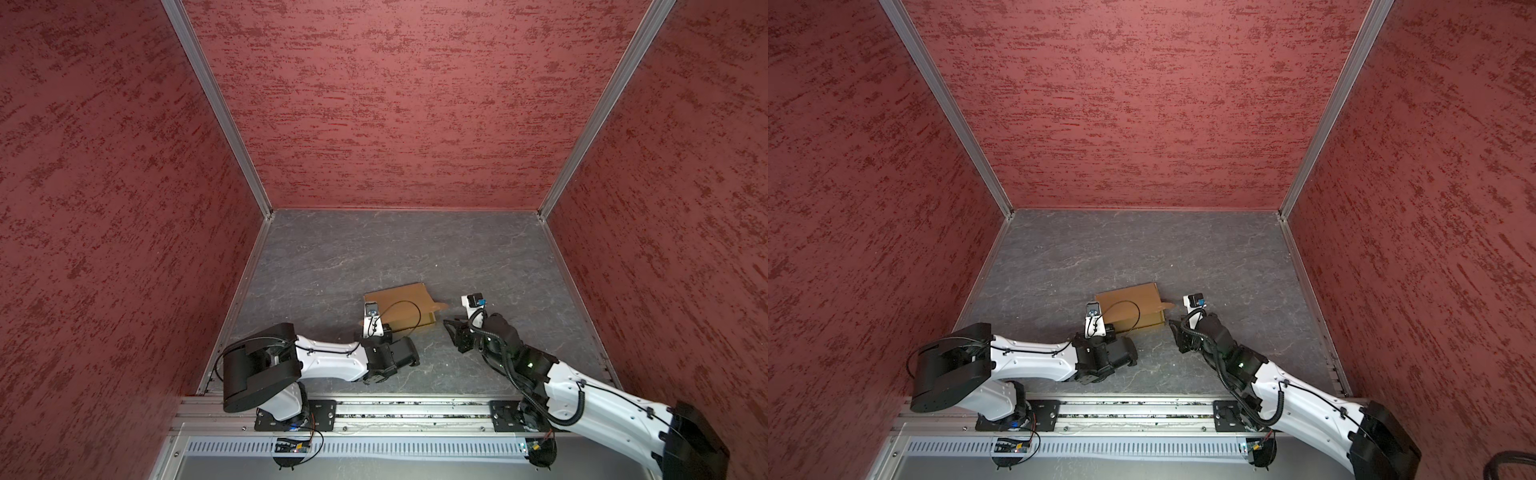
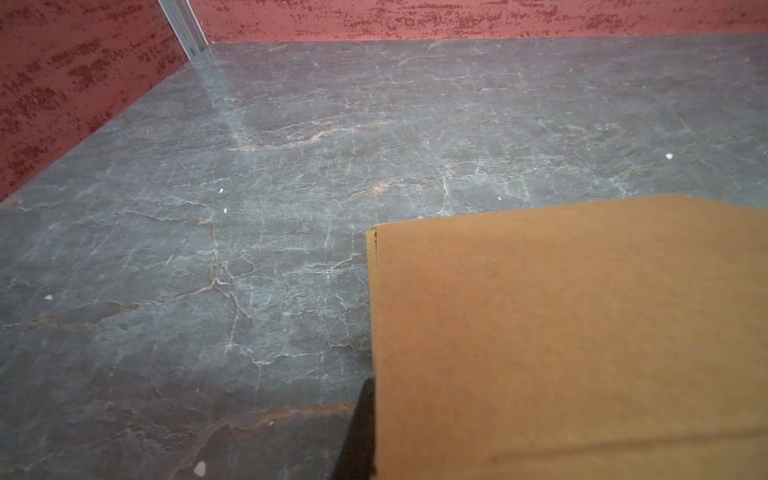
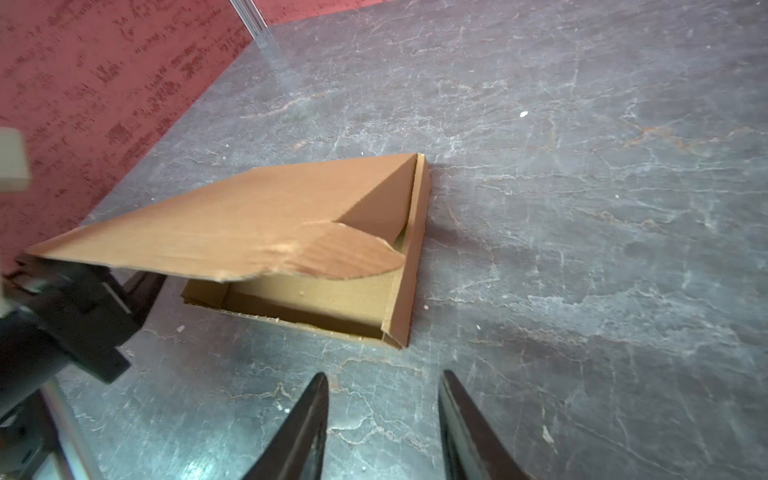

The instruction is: Fold the paper box

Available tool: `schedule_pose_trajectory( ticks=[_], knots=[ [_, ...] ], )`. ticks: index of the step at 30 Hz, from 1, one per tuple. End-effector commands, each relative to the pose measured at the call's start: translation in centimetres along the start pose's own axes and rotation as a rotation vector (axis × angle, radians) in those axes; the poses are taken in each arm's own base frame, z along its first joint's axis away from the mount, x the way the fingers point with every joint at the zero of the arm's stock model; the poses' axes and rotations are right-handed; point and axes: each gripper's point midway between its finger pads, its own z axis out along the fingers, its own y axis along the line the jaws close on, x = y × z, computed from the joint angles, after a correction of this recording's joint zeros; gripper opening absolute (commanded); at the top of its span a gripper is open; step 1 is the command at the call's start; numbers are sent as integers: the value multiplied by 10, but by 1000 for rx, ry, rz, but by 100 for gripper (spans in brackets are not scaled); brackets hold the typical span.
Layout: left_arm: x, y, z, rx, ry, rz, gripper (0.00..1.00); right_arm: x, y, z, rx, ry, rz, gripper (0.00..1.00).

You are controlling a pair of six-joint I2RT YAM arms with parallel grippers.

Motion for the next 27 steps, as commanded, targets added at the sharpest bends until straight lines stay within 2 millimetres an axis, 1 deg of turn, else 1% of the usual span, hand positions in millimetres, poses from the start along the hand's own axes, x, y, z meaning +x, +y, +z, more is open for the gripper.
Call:
schedule_pose_trajectory(
  ticks=[1, 4, 6, 7, 10, 14, 21, 24, 25, 27],
  knots=[
    [1, 1, -2, -6, 14, 16, 19, 7, 3, -7, -22, 28, 41, 47],
    [1, 1, -3, -1, 14, 23, 31, 2, 6, -12, -34, 14, 59, 49],
    [2, 1, -4, 7, 15, 25, 38, -2, 6, -16, -30, 3, 69, 50],
    [2, 0, -5, 13, 15, 24, 39, -5, 7, -18, -28, -1, 70, 51],
    [2, -1, -8, 29, 14, 19, 41, -16, 8, -23, -15, -17, 88, 51],
    [1, -4, -14, 54, 8, 18, 44, -38, 19, -32, -35, -45, 91, 51],
    [-3, -10, -32, 117, 5, 5, 52, -71, 24, -43, 17, -71, 85, 51],
    [-5, -8, -41, 137, 7, -17, 55, -86, 32, -41, 17, -72, 61, 51],
    [-5, -7, -43, 141, 10, -23, 56, -94, 38, -40, 7, -75, 50, 50],
    [-6, -7, -49, 159, 14, -41, 57, -102, 48, -30, -3, -55, 32, 48]
  ],
)
